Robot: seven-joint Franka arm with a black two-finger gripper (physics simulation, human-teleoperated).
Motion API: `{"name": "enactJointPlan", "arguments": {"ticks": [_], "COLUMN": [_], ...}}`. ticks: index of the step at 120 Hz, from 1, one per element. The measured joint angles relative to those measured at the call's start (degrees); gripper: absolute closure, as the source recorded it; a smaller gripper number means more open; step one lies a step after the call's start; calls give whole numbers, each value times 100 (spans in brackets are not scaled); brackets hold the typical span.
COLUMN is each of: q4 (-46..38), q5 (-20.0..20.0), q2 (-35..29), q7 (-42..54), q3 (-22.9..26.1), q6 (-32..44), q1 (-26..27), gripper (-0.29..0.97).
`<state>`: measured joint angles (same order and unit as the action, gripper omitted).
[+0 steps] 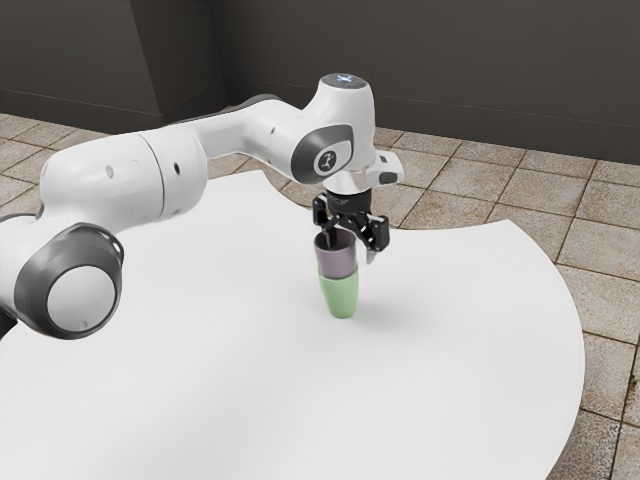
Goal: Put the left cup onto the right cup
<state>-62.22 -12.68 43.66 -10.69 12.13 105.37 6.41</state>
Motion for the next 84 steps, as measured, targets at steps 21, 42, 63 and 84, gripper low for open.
{"name": "enactJointPlan", "arguments": {"ticks": [21, 42, 63, 84], "q4": [-3, -5, -21, -390], "q5": [-1, -5, -12, 17], "q2": [-58, -198, -412, -888], "q7": [0, -3, -2, 2], "q3": [0, 0, 0, -13], "q6": [-3, -33, -61, -84], "q1": [16, 40, 89, 93], "gripper": [2, 1, 0, 0]}}
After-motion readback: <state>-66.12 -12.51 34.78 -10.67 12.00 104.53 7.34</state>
